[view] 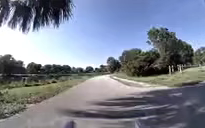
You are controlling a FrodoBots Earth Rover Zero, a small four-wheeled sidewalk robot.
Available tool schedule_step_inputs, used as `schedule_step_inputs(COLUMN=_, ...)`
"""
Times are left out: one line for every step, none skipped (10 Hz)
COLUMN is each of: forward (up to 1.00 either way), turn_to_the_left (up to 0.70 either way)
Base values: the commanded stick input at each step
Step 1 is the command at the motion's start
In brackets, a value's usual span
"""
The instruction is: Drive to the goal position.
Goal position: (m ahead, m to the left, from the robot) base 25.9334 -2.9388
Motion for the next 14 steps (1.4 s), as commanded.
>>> schedule_step_inputs(forward=0.85, turn_to_the_left=0.0)
schedule_step_inputs(forward=0.85, turn_to_the_left=0.14)
schedule_step_inputs(forward=0.85, turn_to_the_left=0.34)
schedule_step_inputs(forward=0.85, turn_to_the_left=0.25)
schedule_step_inputs(forward=0.85, turn_to_the_left=0.0)
schedule_step_inputs(forward=0.85, turn_to_the_left=0.0)
schedule_step_inputs(forward=0.85, turn_to_the_left=0.0)
schedule_step_inputs(forward=0.85, turn_to_the_left=0.0)
schedule_step_inputs(forward=0.85, turn_to_the_left=0.0)
schedule_step_inputs(forward=0.85, turn_to_the_left=0.0)
schedule_step_inputs(forward=0.85, turn_to_the_left=0.0)
schedule_step_inputs(forward=0.85, turn_to_the_left=0.0)
schedule_step_inputs(forward=0.85, turn_to_the_left=0.0)
schedule_step_inputs(forward=0.85, turn_to_the_left=0.0)
